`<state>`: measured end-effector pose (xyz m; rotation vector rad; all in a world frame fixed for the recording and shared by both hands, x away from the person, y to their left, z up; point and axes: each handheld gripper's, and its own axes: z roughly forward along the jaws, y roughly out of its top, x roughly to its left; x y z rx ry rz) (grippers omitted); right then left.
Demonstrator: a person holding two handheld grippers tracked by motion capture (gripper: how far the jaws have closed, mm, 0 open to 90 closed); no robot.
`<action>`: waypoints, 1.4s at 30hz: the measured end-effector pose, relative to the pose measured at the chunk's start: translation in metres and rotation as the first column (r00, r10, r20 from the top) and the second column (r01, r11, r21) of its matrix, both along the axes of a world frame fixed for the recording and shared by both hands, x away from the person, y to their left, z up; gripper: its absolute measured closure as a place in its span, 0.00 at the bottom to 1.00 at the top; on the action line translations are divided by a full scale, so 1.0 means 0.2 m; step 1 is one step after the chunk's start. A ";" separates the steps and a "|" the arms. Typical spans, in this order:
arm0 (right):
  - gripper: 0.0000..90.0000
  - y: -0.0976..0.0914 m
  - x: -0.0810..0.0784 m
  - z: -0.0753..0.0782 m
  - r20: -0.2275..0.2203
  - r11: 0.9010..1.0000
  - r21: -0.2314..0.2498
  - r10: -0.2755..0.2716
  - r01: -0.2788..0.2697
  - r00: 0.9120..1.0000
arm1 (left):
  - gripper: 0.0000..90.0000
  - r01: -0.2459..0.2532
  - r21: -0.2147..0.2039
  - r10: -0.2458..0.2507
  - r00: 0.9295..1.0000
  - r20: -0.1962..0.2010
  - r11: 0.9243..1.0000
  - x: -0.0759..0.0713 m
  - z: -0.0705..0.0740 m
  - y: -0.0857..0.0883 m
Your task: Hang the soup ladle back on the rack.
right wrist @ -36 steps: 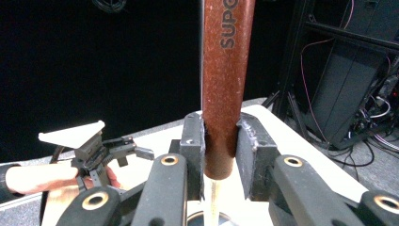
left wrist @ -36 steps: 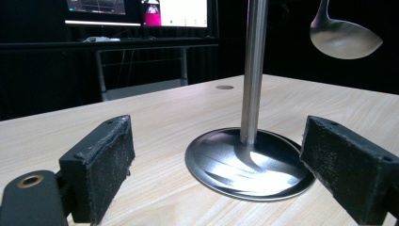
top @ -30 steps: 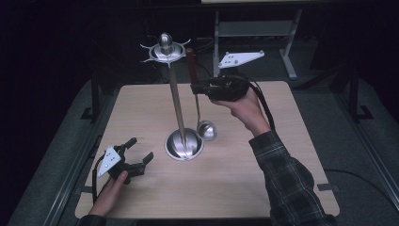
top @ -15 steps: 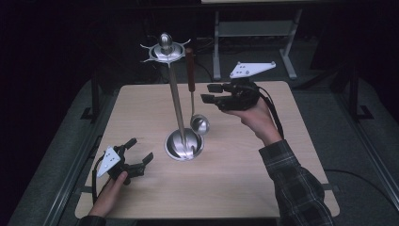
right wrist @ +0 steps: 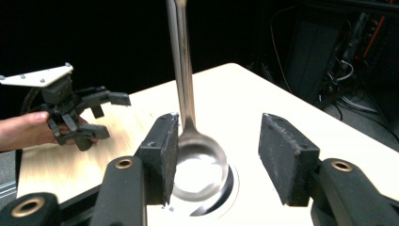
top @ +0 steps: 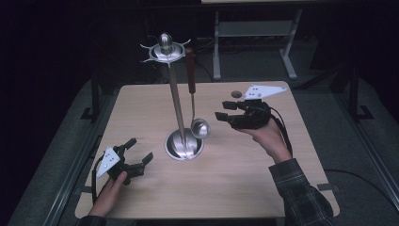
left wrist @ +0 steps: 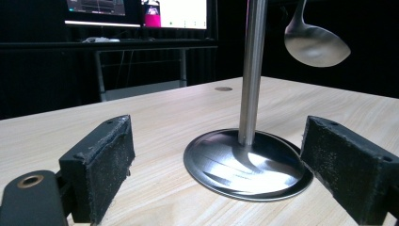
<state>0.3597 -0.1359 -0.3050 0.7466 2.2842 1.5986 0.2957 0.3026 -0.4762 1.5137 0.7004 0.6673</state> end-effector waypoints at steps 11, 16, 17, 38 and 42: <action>0.44 -0.11 -0.06 -0.16 -0.011 0.998 -0.009 -0.060 0.060 0.998 | 0.11 -0.003 -0.027 0.003 1.000 0.005 1.000 0.00 0.00 0.00; 0.41 -0.16 -0.11 -0.24 -0.019 0.995 -0.018 -0.097 0.096 0.995 | 0.11 -0.001 -0.017 0.001 1.000 -0.003 1.000 0.00 0.00 0.01; 0.40 -0.17 -0.12 -0.26 -0.028 0.994 -0.018 -0.106 0.105 0.994 | 0.11 0.001 -0.014 -0.001 1.000 -0.003 1.000 0.00 0.00 0.01; 0.15 -0.41 -0.27 -0.58 -0.090 0.965 -0.060 -0.259 0.254 0.962 | 0.11 0.004 -0.019 -0.004 1.000 0.004 1.000 0.00 0.00 0.01; 0.11 -0.45 -0.30 -0.64 -0.086 0.960 -0.051 -0.279 0.275 0.956 | 0.11 0.005 -0.011 -0.005 1.000 0.006 1.000 0.00 0.00 0.01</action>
